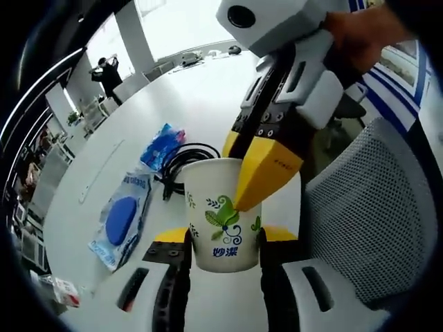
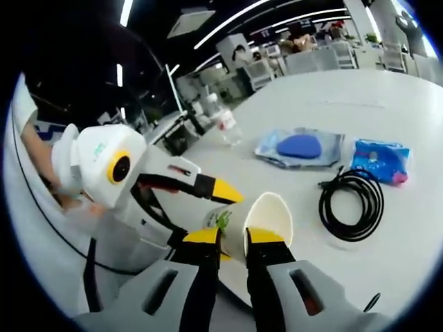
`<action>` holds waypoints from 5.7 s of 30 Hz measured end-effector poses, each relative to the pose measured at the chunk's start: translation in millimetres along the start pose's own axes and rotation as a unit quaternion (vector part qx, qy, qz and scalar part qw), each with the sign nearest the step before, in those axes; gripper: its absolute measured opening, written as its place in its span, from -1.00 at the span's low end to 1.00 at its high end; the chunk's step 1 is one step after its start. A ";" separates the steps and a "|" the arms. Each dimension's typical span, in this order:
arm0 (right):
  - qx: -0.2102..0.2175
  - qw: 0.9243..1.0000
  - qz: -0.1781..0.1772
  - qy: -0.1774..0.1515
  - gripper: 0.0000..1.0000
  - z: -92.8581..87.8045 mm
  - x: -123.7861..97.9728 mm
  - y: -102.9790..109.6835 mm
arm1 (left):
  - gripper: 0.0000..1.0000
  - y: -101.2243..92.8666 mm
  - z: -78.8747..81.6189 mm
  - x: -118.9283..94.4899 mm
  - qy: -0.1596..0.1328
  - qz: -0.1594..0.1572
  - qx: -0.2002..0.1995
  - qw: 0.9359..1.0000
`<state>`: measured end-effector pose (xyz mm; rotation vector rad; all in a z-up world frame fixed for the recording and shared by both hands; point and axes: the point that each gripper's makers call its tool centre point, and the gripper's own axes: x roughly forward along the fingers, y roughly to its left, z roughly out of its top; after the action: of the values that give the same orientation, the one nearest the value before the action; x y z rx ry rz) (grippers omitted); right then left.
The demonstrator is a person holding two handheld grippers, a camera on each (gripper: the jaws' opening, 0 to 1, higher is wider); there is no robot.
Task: Arrange the tabletop items into an orderly group along one side of the table until the central work area is clear of visible clutter.
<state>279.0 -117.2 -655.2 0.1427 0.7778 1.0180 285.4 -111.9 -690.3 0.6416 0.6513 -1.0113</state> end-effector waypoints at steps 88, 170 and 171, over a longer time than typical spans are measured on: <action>-0.034 0.999 0.018 0.016 -1.00 55.5 67.2 7.2 | -0.21 77.9 -100.4 -85.4 -0.053 0.155 -0.336 0.928; -0.339 0.922 -0.003 0.189 -1.00 134.6 270.1 -25.6 | -0.24 79.8 -136.0 -113.7 -0.086 0.189 -0.443 0.872; -0.346 0.919 -0.004 0.191 -1.00 135.1 272.1 -25.9 | -0.24 80.1 -137.5 -113.5 -0.085 0.189 -0.444 0.872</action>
<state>462.3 120.4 -709.0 -0.6882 0.7202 1.2757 288.4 83.3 -679.9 -0.1423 0.7136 -0.3129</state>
